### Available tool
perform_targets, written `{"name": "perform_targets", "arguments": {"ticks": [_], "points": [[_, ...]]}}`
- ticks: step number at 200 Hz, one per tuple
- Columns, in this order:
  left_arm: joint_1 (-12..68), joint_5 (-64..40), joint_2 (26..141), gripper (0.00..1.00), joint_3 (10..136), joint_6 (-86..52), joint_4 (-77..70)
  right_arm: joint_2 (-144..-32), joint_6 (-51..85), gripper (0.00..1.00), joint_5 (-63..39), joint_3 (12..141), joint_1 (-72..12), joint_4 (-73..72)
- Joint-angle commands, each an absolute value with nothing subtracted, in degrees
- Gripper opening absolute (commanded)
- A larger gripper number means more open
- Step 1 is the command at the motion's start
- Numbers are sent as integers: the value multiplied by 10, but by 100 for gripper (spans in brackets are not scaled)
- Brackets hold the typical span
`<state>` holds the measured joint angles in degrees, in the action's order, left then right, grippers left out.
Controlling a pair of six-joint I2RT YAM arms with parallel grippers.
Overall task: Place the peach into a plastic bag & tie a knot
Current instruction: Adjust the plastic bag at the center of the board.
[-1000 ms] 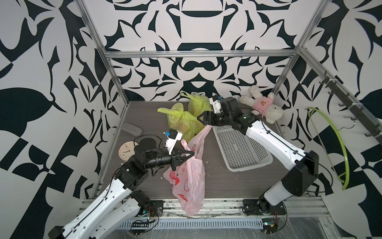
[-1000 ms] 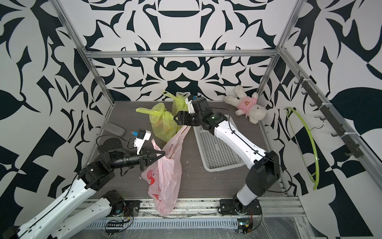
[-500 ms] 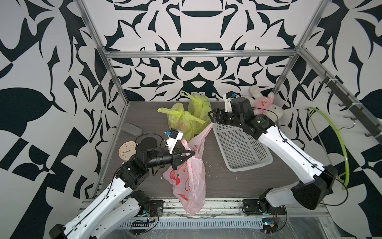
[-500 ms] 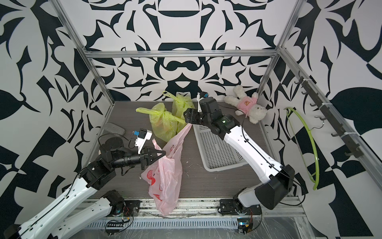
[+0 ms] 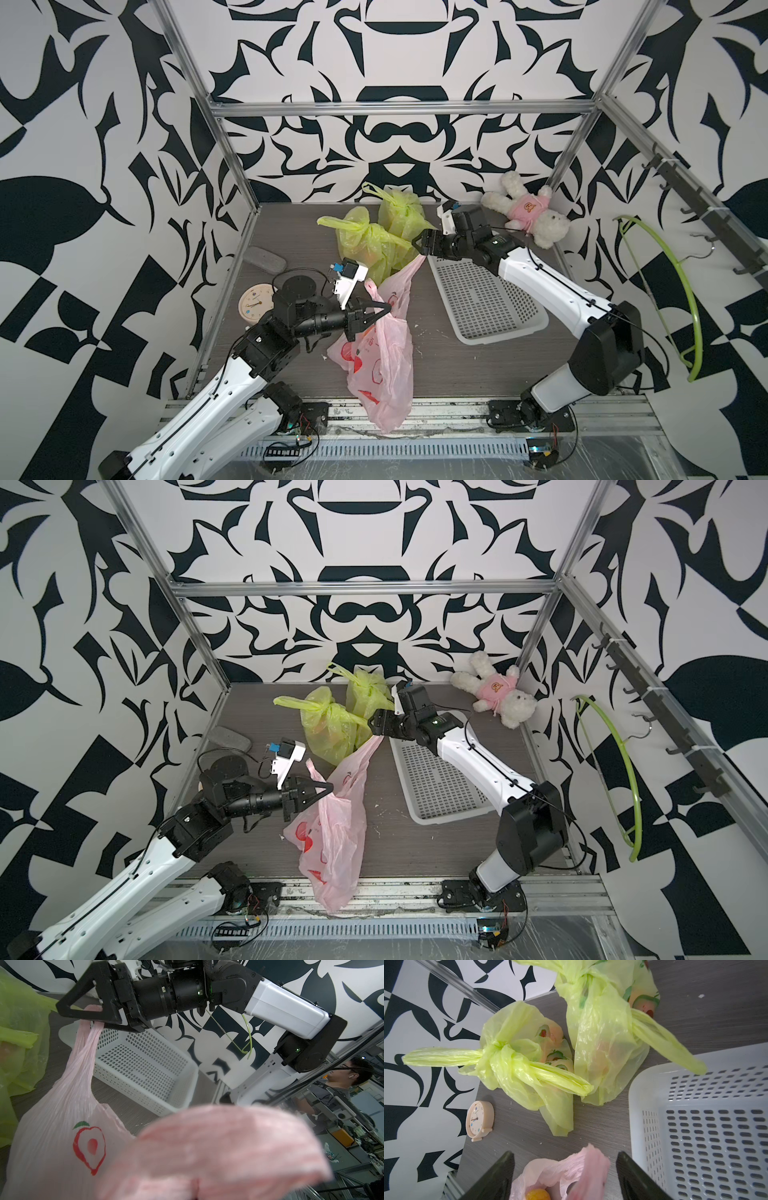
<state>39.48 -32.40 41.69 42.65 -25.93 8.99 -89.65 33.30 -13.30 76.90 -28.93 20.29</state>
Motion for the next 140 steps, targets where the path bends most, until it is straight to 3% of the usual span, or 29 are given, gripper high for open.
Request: {"name": "perform_targets", "arguments": {"ticks": [1,23,76,113,140], "points": [[393,-333,414,0,431,-258,91,-885,342,77,-170,772,-286,138],[393,-337,418,0,434,-258,91,-897,346,70,-185,769,-283,125],[393,-339,415,0,436,-258,101,-913,350,38,-205,769,-279,107],[393,-329,403,0,438,-256,115,-926,341,0,-207,795,-277,128],[391,-286,381,0,457,-230,164,-880,325,0,-200,801,-278,159]]}}
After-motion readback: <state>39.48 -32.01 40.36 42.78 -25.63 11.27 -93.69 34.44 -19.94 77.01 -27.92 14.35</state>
